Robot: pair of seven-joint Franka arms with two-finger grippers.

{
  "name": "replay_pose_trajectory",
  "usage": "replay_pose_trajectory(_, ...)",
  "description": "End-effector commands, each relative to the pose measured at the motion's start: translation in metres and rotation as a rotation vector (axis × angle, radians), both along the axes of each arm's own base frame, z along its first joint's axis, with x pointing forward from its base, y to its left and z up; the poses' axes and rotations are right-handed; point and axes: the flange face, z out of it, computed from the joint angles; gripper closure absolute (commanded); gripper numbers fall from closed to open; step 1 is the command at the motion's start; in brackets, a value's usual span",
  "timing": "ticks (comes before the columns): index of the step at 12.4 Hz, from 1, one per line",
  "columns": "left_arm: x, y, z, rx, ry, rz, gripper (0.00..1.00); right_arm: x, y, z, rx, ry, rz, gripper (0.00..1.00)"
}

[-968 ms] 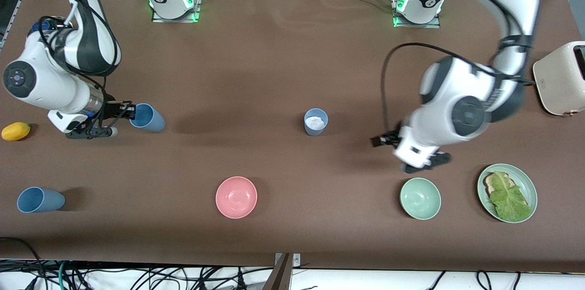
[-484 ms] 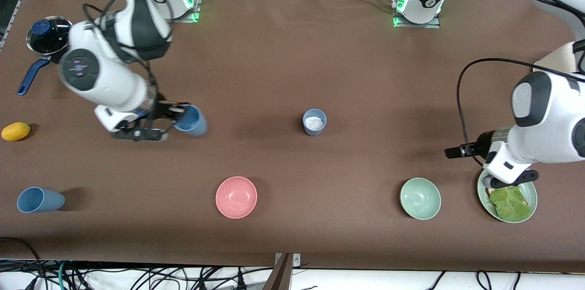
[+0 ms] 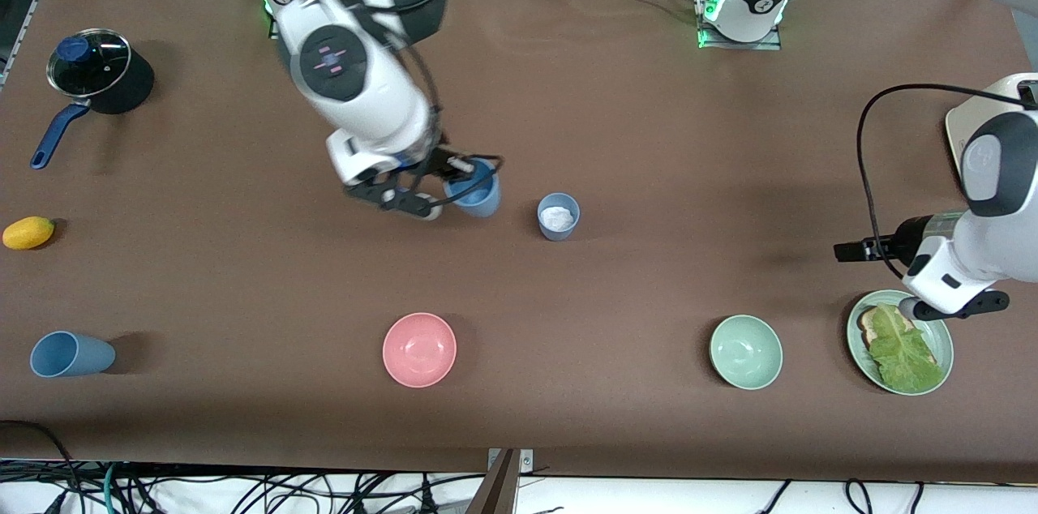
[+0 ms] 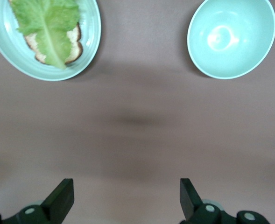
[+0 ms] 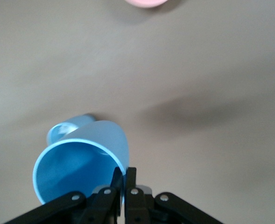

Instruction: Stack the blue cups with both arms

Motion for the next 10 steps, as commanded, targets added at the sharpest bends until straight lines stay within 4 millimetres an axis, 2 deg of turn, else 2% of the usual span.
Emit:
replay_pose_trajectory(1,-0.007,0.012,0.034,0.023,-0.001,-0.018,0.00,-0.022,0.059,-0.007,0.019,-0.013,-0.092,1.00)
replay_pose_trajectory(3,-0.014,0.010,0.056,0.027,-0.016,-0.023,0.00,-0.033,0.083,-0.030,0.012,-0.019,-0.105,1.00)
replay_pose_trajectory(6,-0.021,0.006,0.069,0.014,-0.009,-0.060,0.00,-0.041,0.101,-0.049,0.014,-0.020,-0.112,1.00)
replay_pose_trajectory(8,-0.023,0.010,0.078,0.013,-0.022,-0.078,0.00,-0.044,0.105,-0.057,0.000,-0.035,-0.106,1.00)
replay_pose_trajectory(9,-0.027,0.010,0.091,0.017,-0.038,-0.067,0.00,-0.043,0.105,-0.062,-0.007,-0.034,-0.105,1.00)
replay_pose_trajectory(10,-0.029,0.016,0.087,0.008,-0.029,-0.073,0.00,-0.043,0.105,-0.063,-0.008,-0.033,-0.105,1.00)
